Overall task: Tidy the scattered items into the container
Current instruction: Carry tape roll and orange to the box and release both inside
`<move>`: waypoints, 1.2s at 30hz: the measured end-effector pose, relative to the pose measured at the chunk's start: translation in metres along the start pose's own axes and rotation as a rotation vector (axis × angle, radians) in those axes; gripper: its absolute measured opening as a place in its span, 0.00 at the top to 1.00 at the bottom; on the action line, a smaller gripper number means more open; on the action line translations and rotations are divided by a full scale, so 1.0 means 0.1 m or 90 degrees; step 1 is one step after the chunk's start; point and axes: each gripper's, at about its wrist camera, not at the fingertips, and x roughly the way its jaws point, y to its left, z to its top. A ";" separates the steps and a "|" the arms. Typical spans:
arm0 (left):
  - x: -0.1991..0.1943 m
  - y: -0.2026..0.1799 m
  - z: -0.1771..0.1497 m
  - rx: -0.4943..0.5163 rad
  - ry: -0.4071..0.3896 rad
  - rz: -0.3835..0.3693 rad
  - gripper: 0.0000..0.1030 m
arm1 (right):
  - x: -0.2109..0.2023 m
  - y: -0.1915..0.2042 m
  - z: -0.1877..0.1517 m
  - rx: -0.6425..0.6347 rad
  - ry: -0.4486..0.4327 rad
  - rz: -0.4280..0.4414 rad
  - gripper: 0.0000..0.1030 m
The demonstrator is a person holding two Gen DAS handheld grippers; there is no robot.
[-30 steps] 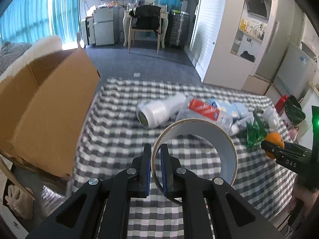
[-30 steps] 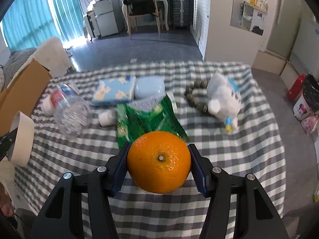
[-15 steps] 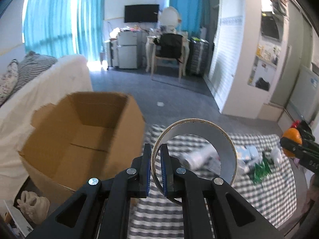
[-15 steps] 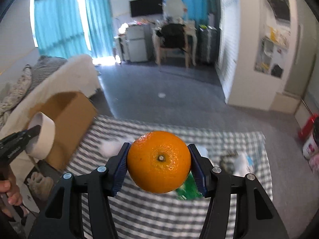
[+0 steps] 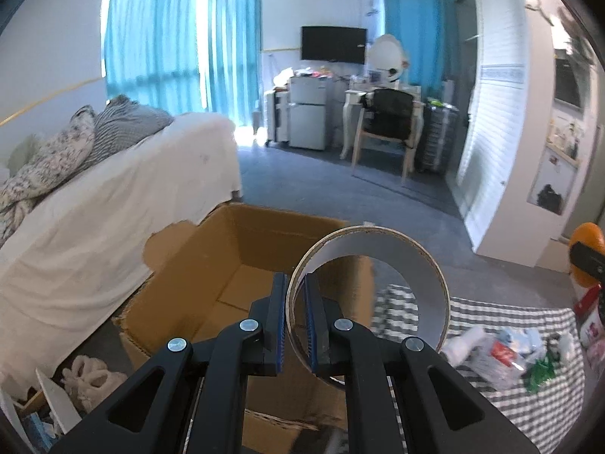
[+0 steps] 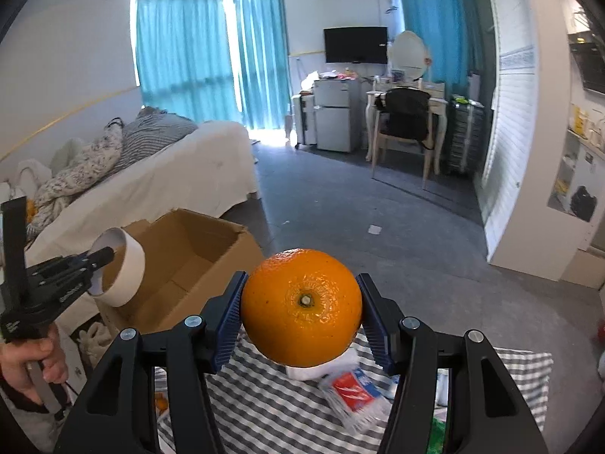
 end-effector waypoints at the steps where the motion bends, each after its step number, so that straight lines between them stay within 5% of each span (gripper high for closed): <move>1: 0.06 0.06 0.00 -0.007 0.004 0.007 0.92 | 0.05 0.04 0.01 -0.003 0.003 0.005 0.45; 12: 0.51 0.46 -0.03 -0.034 0.041 0.065 0.88 | 0.39 0.38 0.05 -0.034 0.028 0.050 0.45; 15: 0.59 0.53 -0.02 -0.040 0.045 0.069 0.76 | 0.49 0.53 0.09 -0.050 0.031 0.065 0.45; 19: 0.59 0.59 -0.03 -0.047 0.037 0.073 0.41 | 0.66 0.70 0.12 -0.069 0.039 0.094 0.45; 22: 0.51 0.63 -0.03 -0.048 0.021 0.074 0.26 | 0.78 0.85 0.12 -0.088 0.049 0.109 0.45; 36: 0.23 0.94 -0.03 -0.076 0.002 0.104 0.12 | 1.33 1.44 0.16 -0.156 0.080 0.183 0.45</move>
